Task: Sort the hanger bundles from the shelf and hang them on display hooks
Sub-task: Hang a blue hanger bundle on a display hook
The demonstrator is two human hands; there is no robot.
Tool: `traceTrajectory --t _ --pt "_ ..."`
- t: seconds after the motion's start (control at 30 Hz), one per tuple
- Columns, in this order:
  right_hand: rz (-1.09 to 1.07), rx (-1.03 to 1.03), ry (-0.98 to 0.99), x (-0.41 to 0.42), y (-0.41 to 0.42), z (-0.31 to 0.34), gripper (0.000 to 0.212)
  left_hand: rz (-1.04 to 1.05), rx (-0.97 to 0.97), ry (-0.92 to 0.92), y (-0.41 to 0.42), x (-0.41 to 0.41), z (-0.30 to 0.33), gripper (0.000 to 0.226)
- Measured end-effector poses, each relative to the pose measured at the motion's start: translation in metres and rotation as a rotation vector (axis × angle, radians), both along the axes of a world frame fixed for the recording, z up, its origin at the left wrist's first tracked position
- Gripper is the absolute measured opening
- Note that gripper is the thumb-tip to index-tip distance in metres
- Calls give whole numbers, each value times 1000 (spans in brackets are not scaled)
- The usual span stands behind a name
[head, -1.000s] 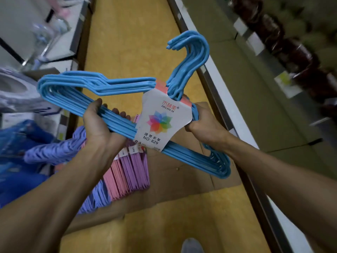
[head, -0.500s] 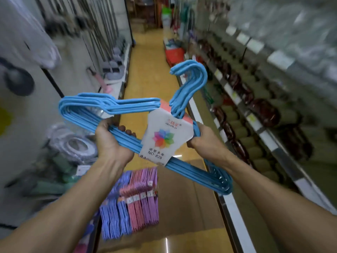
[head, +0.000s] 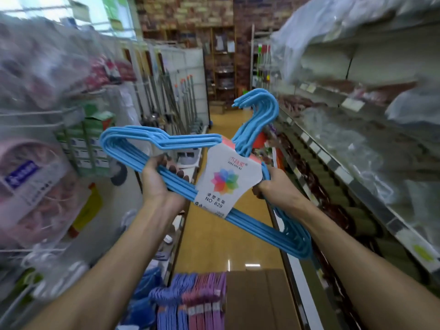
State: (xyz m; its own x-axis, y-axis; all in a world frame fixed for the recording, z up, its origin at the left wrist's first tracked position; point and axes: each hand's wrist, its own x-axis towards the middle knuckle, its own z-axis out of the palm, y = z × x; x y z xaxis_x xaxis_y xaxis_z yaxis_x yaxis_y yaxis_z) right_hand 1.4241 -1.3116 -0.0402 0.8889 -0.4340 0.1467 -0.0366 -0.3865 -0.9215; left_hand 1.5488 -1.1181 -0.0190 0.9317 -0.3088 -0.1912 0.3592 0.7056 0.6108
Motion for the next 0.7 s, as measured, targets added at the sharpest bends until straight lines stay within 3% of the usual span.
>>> traceTrajectory --t 0.2,0.33,0.5,0.63,0.7 --pt "160 -55 -25 8 14 38 18 169 -66 -55 34 -29 34 22" --pt "332 -33 -65 19 33 56 37 299 -139 -118 63 -55 51 26" --pt "535 -61 -102 32 74 68 32 511 -131 -171 111 -98 63 27" --pt "721 -29 -134 35 125 71 33 660 -122 -203 157 -137 69 47" --pt "822 -13 -138 33 155 73 34 768 -94 -154 182 -162 73 33"
